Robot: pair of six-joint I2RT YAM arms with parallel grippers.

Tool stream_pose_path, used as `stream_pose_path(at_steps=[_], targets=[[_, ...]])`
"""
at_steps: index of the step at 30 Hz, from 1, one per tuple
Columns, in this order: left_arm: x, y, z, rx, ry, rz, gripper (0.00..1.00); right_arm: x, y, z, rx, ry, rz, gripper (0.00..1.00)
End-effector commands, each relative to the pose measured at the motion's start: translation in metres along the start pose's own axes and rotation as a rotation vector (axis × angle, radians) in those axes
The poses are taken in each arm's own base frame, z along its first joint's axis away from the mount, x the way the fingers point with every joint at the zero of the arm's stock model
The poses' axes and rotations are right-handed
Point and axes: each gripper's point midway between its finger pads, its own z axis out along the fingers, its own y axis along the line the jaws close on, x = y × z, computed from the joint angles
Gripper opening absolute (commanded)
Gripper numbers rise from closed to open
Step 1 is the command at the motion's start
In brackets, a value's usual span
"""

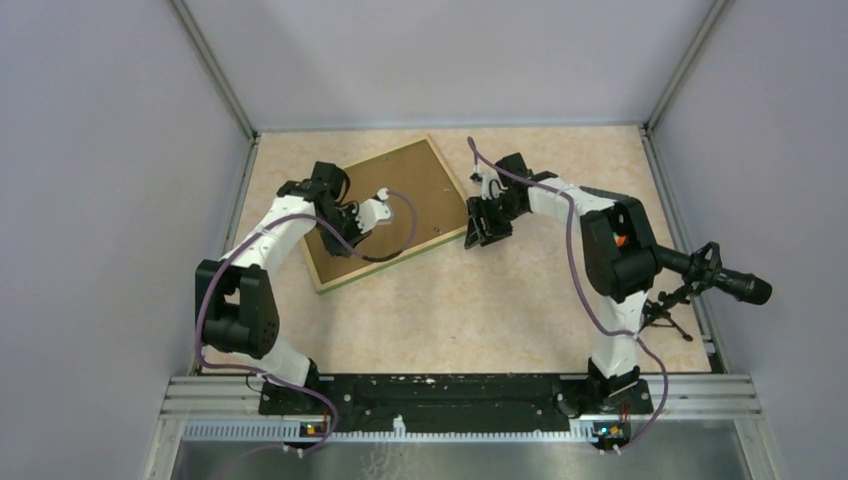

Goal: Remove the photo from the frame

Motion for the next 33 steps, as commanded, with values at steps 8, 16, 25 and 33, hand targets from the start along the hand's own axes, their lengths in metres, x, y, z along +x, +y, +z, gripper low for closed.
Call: stream_pose_path(at_steps=[8,16,25,33], targets=[[0.015,-0.030,-0.003,0.047,0.060,0.123,0.00,-0.022,-0.001,0.018,-0.019,-0.012,-0.005,0.52],[0.008,-0.065,-0.002,0.173,0.043,0.183,0.00,-0.036,-0.001,0.023,-0.027,-0.026,-0.013,0.53],[-0.014,-0.109,0.026,0.268,0.028,0.245,0.00,-0.050,0.006,0.028,-0.080,-0.045,-0.024,0.57],[-0.054,-0.125,0.052,0.324,-0.047,0.236,0.00,-0.059,0.030,0.039,-0.173,-0.042,-0.061,0.59]])
